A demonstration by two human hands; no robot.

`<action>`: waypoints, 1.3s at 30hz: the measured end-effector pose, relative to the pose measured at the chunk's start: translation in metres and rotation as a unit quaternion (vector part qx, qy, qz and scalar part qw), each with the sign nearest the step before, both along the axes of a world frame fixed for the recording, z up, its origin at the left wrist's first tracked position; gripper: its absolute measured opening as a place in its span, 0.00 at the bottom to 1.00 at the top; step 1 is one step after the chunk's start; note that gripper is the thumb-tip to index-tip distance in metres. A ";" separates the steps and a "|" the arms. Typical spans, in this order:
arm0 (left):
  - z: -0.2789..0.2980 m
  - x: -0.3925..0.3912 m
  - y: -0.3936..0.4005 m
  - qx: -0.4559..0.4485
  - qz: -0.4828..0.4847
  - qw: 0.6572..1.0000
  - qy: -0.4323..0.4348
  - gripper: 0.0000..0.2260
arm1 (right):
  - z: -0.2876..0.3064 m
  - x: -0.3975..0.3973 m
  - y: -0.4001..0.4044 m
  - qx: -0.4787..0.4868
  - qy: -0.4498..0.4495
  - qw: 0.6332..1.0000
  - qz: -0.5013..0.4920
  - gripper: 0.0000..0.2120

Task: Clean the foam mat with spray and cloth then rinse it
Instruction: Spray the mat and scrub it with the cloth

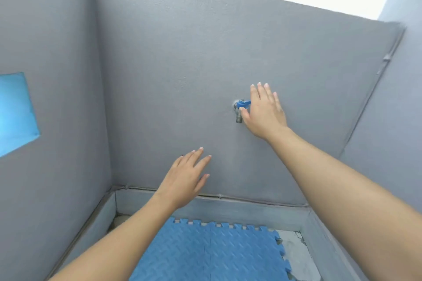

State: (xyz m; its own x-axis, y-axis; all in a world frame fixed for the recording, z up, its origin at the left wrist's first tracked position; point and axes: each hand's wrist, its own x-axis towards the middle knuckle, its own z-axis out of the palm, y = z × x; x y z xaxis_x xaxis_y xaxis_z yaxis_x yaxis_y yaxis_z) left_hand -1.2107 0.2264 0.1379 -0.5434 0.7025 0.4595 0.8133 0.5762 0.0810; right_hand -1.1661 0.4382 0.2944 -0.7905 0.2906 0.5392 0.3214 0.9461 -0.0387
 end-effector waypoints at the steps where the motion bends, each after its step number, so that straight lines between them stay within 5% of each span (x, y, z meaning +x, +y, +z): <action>1: 0.014 -0.005 -0.003 0.006 0.003 1.000 0.007 0.24 | 0.005 -0.008 0.004 -0.018 -0.040 0.999 -0.017 0.32; 5: 0.037 -0.019 -0.018 0.005 0.000 1.000 0.030 0.22 | 0.006 -0.021 0.017 -0.048 -0.120 0.989 -0.067 0.27; 39: -0.018 -0.015 -0.043 -0.029 0.062 0.997 -0.024 0.23 | -0.011 -0.044 0.020 0.014 -0.065 0.993 -0.094 0.27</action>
State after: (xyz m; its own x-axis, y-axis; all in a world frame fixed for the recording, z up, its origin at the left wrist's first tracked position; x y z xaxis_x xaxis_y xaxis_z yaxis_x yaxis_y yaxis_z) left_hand -1.2254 0.1830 0.1198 -0.6487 0.6528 0.3911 0.7311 0.6773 0.0820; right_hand -1.2098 0.4584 0.2835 -0.7870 0.4260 0.4463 0.4932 0.8690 0.0401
